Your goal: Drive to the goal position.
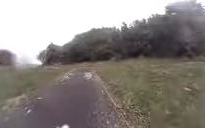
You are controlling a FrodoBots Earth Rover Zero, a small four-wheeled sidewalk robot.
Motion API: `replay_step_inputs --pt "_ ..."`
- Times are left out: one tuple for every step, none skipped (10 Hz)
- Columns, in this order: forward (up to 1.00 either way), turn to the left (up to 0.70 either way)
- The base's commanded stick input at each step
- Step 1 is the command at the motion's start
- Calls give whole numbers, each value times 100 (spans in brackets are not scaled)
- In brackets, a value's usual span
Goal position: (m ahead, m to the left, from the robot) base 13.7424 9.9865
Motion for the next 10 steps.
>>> replay_step_inputs --pt "70 0" --pt "70 0" --pt "70 0" --pt "70 0" --pt "70 0" --pt "70 0" --pt "70 0" --pt "70 0" --pt "70 0" --pt "70 0"
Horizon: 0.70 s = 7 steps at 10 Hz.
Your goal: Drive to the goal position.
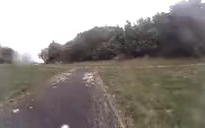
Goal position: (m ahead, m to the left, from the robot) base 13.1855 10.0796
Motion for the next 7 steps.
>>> replay_step_inputs --pt "70 0" --pt "70 0" --pt "70 0" --pt "70 0" --pt "70 0" --pt "70 12" --pt "70 27"
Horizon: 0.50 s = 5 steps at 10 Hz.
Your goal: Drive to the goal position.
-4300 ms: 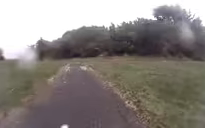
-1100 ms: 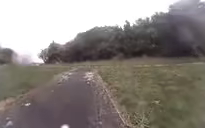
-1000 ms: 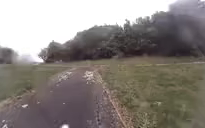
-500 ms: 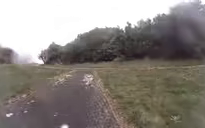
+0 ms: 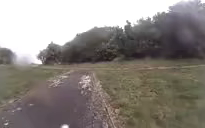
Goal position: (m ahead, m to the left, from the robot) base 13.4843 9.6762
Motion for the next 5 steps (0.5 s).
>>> replay_step_inputs --pt "70 35" --pt "70 35" --pt "70 35" --pt "70 35" --pt "70 35"
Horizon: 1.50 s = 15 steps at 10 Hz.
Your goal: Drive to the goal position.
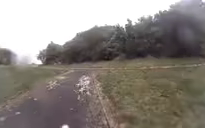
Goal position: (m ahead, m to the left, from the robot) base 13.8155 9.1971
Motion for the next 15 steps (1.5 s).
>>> replay_step_inputs --pt "70 35" --pt "70 35" --pt "70 35" --pt "70 35" --pt "70 35" --pt "70 8" --pt "70 3" --pt "70 0" --pt "70 0" --pt "70 0" --pt "70 0" --pt "70 0" --pt "70 0" --pt "70 0" --pt "61 0"
